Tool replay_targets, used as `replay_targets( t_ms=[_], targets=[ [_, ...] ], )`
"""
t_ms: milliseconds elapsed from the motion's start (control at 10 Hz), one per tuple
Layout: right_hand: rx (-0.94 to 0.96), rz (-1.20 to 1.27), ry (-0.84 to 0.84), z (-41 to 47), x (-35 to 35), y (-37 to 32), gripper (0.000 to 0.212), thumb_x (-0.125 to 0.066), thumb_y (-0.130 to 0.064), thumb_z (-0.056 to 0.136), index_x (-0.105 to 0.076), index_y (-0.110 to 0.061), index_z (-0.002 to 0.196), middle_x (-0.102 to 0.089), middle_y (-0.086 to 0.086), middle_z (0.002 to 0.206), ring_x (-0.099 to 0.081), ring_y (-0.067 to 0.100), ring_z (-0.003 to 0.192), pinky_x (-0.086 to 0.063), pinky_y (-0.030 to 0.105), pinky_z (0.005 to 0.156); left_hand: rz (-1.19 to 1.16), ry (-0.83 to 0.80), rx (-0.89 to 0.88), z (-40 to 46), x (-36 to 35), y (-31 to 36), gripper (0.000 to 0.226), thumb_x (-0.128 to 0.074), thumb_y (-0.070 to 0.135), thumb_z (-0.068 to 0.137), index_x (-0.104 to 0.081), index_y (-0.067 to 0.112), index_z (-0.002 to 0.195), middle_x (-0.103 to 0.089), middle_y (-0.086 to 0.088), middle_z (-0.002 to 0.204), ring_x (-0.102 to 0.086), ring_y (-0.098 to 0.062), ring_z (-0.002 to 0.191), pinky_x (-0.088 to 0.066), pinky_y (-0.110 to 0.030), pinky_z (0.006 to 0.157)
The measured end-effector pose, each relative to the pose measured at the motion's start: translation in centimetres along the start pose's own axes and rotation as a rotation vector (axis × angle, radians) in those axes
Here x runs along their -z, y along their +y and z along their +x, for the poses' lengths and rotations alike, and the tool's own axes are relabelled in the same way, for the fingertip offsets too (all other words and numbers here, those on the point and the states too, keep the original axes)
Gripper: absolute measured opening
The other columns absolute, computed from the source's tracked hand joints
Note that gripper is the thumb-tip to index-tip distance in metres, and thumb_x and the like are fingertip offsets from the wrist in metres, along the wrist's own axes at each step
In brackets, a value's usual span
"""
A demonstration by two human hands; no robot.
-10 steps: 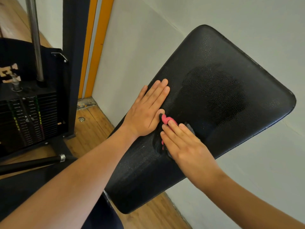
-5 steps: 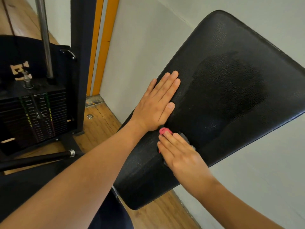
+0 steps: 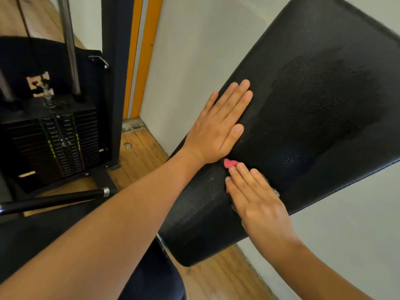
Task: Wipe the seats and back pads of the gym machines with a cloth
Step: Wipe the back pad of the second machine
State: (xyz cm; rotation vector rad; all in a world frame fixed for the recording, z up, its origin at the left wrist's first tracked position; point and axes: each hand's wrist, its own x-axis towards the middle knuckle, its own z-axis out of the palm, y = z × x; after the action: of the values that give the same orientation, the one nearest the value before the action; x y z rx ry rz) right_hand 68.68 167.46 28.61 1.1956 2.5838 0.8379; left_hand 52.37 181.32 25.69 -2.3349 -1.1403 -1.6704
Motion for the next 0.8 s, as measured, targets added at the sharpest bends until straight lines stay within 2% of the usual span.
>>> replay_targets(
  t_ms=[100, 200, 300, 400, 500, 600, 700, 800],
  targets=[
    [0.068, 0.037, -0.066, 0.2, -1.5, -2.2, 0.052, -0.028, -0.019, 0.092, -0.057, 0.002, 0.13, -0.05, 0.02, 0.142, -0.041, 0.033, 0.137, -0.01, 0.044, 0.116, -0.008, 0.001, 0.003, 0.1, 0.2, 0.1, 0.059, -0.03, 0.027, 0.105, -0.028, -0.002, 0.157, -0.025, -0.024, 0.165, -0.018, -0.036, 0.156, -0.014, -0.054, 0.127],
    [0.119, 0.036, -0.09, 0.3, -2.3, -3.6, 0.047, -0.037, -0.021, 0.093, -0.062, -0.001, 0.128, -0.053, 0.017, 0.14, -0.047, 0.03, 0.134, -0.015, 0.044, 0.116, -0.001, 0.002, 0.001, 0.1, 0.2, 0.3, 0.06, -0.03, 0.028, 0.105, -0.029, -0.002, 0.157, -0.025, -0.024, 0.165, -0.019, -0.036, 0.156, -0.014, -0.054, 0.127],
    [0.096, 0.105, -0.01, 0.7, -0.9, -3.0, 0.037, -0.059, -0.019, 0.089, -0.067, -0.006, 0.123, -0.059, 0.013, 0.135, -0.053, 0.027, 0.129, -0.036, 0.044, 0.114, -0.005, -0.002, 0.005, 0.1, 0.1, 0.2, 0.06, -0.03, 0.028, 0.105, -0.029, -0.002, 0.157, -0.025, -0.024, 0.165, -0.019, -0.036, 0.156, -0.015, -0.054, 0.126],
    [-0.005, 0.205, 0.122, 1.3, 1.6, -1.4, 0.049, -0.036, -0.01, 0.087, -0.064, -0.005, 0.126, -0.059, 0.012, 0.136, -0.053, 0.026, 0.129, -0.042, 0.044, 0.109, -0.003, 0.002, 0.005, 0.1, 0.1, 0.1, 0.06, -0.03, 0.028, 0.105, -0.03, -0.002, 0.156, -0.026, -0.024, 0.165, -0.019, -0.036, 0.156, -0.015, -0.055, 0.126],
    [-0.038, 0.132, 0.151, 1.5, 1.5, -1.2, 0.05, -0.032, -0.006, 0.089, -0.058, -0.002, 0.132, -0.053, 0.015, 0.141, -0.045, 0.03, 0.136, -0.031, 0.045, 0.113, 0.0, 0.011, 0.002, 0.1, 0.0, 0.1, 0.059, -0.031, 0.027, 0.105, -0.032, -0.003, 0.156, -0.027, -0.024, 0.165, -0.02, -0.036, 0.155, -0.016, -0.055, 0.126],
    [0.042, 0.002, 0.038, 0.6, -1.6, -3.0, 0.044, -0.056, -0.014, 0.091, -0.056, 0.0, 0.133, -0.046, 0.017, 0.146, -0.034, 0.031, 0.141, -0.017, 0.044, 0.117, 0.0, 0.006, -0.004, 0.0, 0.0, 0.0, 0.059, -0.03, 0.027, 0.105, -0.031, -0.003, 0.156, -0.027, -0.025, 0.165, -0.02, -0.037, 0.155, -0.016, -0.055, 0.126],
    [0.083, -0.008, -0.083, 0.3, -3.6, -4.7, 0.06, -0.07, -0.02, 0.084, -0.05, 0.002, 0.137, -0.033, 0.019, 0.152, -0.031, 0.032, 0.143, -0.008, 0.045, 0.119, -0.008, 0.011, -0.001, 0.1, 0.0, 0.1, 0.06, -0.03, 0.027, 0.105, -0.031, -0.003, 0.156, -0.026, -0.025, 0.165, -0.02, -0.037, 0.155, -0.016, -0.055, 0.125],
    [0.12, 0.009, -0.126, 0.7, -4.1, -5.7, 0.06, -0.072, -0.022, 0.083, -0.053, 0.0, 0.135, -0.036, 0.017, 0.149, -0.037, 0.031, 0.141, -0.007, 0.044, 0.118, -0.022, 0.009, 0.007, 0.1, 0.0, 0.2, 0.06, -0.03, 0.027, 0.105, -0.03, -0.003, 0.157, -0.025, -0.024, 0.165, -0.019, -0.037, 0.156, -0.015, -0.055, 0.126]
  ],
)
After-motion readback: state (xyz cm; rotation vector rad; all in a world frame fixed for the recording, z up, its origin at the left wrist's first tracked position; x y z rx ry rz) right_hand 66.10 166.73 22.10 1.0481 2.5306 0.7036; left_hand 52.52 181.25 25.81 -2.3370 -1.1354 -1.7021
